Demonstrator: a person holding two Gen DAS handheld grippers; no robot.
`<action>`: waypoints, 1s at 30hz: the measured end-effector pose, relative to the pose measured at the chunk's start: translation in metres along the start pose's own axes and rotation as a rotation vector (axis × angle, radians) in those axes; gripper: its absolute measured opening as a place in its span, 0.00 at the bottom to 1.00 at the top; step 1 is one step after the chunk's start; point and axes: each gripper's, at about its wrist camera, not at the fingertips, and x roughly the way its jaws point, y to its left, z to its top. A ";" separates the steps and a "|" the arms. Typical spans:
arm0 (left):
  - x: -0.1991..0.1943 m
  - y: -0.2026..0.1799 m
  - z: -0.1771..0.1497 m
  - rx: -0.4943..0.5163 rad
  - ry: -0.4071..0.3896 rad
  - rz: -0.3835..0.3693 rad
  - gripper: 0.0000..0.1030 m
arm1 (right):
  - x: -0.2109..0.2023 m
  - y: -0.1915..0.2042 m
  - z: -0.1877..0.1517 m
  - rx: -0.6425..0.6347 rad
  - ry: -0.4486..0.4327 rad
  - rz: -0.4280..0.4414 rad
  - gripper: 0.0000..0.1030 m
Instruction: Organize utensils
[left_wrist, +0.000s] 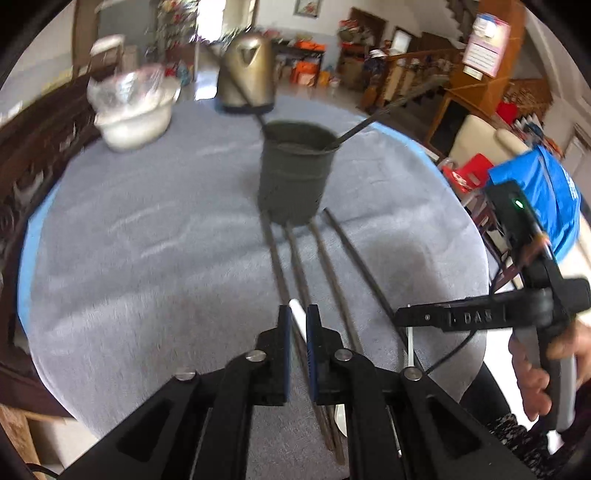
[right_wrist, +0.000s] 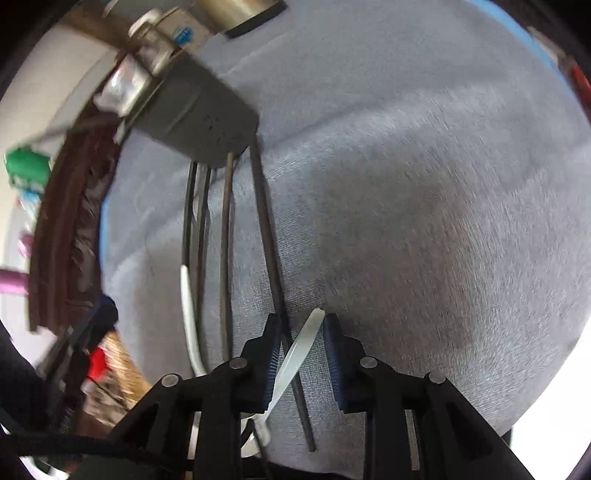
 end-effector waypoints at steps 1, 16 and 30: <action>0.004 0.004 0.001 -0.029 0.021 -0.025 0.09 | 0.002 0.004 -0.001 -0.014 -0.002 -0.005 0.18; 0.067 -0.017 0.000 -0.001 0.212 0.047 0.21 | -0.059 -0.018 0.001 -0.017 -0.272 0.098 0.10; 0.038 0.006 0.019 -0.035 0.098 0.038 0.05 | -0.096 -0.035 0.008 -0.030 -0.427 0.156 0.08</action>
